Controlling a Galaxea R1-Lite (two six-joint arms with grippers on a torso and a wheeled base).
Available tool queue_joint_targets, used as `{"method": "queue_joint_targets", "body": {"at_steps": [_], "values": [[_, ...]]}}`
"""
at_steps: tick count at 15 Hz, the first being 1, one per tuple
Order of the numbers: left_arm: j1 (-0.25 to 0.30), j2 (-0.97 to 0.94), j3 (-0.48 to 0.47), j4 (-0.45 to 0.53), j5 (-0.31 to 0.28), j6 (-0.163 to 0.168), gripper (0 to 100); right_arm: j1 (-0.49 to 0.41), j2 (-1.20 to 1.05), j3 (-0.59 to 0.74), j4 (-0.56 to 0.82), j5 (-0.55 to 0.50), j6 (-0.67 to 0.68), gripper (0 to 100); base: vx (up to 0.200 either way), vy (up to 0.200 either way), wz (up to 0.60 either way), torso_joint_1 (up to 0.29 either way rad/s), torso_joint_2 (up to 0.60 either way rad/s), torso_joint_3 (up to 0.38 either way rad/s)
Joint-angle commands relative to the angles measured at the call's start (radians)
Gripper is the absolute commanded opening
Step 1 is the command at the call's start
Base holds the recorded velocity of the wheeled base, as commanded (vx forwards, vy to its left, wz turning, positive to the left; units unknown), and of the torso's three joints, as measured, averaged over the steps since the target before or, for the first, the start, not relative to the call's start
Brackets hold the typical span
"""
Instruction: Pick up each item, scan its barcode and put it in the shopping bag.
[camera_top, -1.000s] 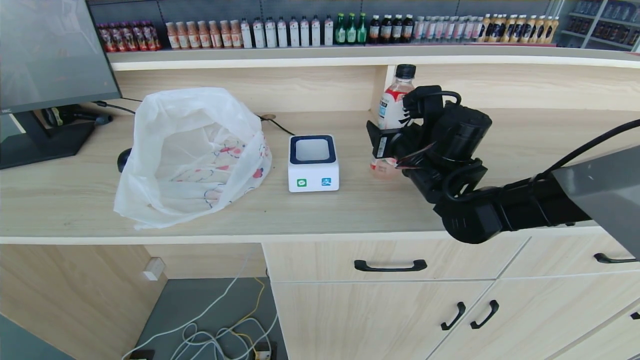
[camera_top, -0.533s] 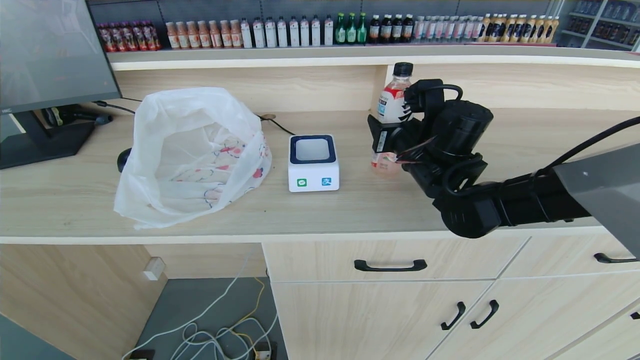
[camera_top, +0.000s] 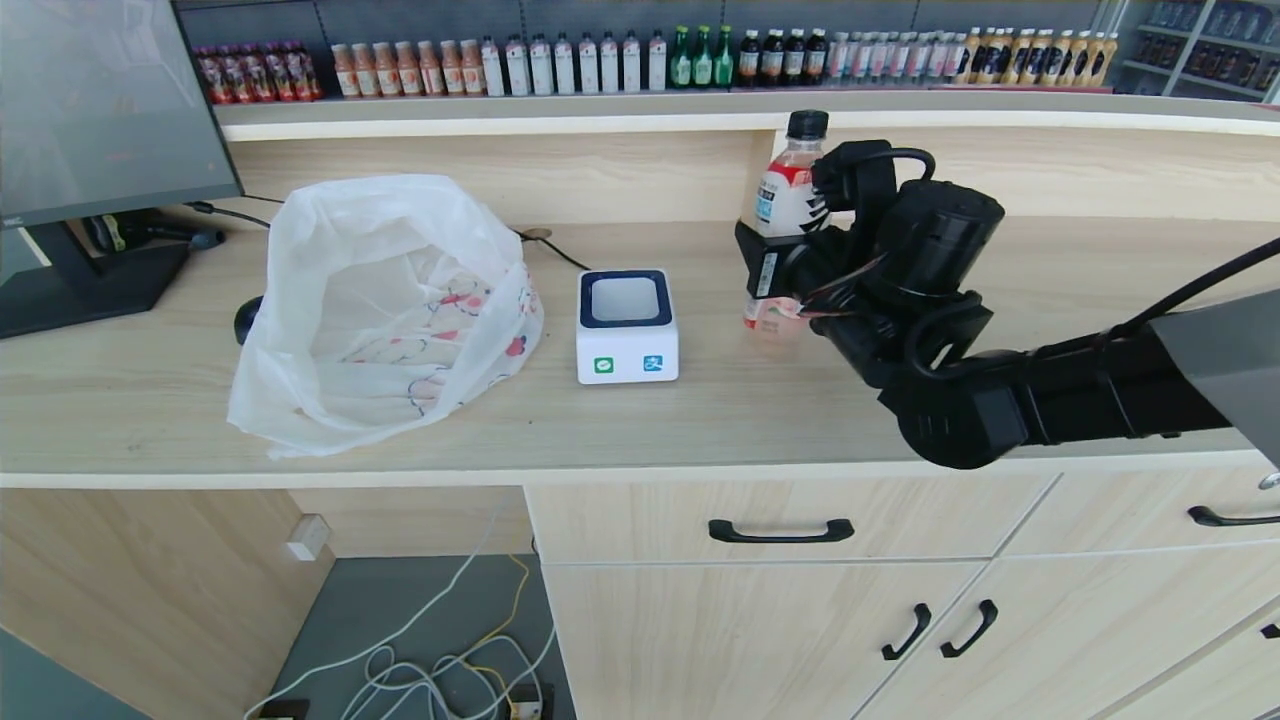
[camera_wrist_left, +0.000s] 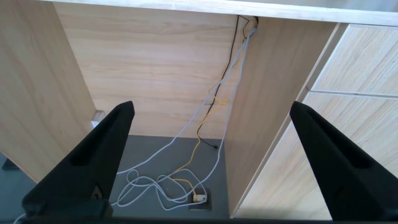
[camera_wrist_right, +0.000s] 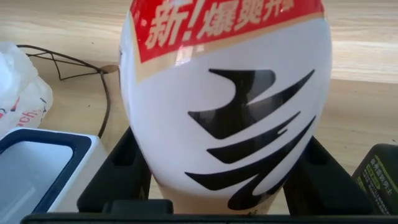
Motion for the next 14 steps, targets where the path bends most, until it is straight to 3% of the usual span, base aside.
{"method": "queue_joint_targets", "body": {"at_steps": [1,6,11,14], "values": [[0.0,0.0,0.0,0.0,0.001,0.0,100,0.014,-0.064,0.01,0.016,0.0,-0.008,0,0.0,0.0,0.0,0.0,0.0,0.0],[0.0,0.0,0.0,0.0,0.001,0.0,100,0.054,-0.227,0.172,0.016,-0.011,-0.038,0,0.0,0.0,0.0,0.0,0.0,0.0],[0.0,0.0,0.0,0.0,0.001,0.0,100,0.091,-0.518,0.495,0.015,-0.031,-0.085,0,0.0,0.0,0.0,0.0,0.0,0.0],[0.0,0.0,0.0,0.0,-0.001,0.0,100,0.094,-0.643,0.623,0.015,-0.031,-0.088,0,0.0,0.0,0.0,0.0,0.0,0.0]]}}
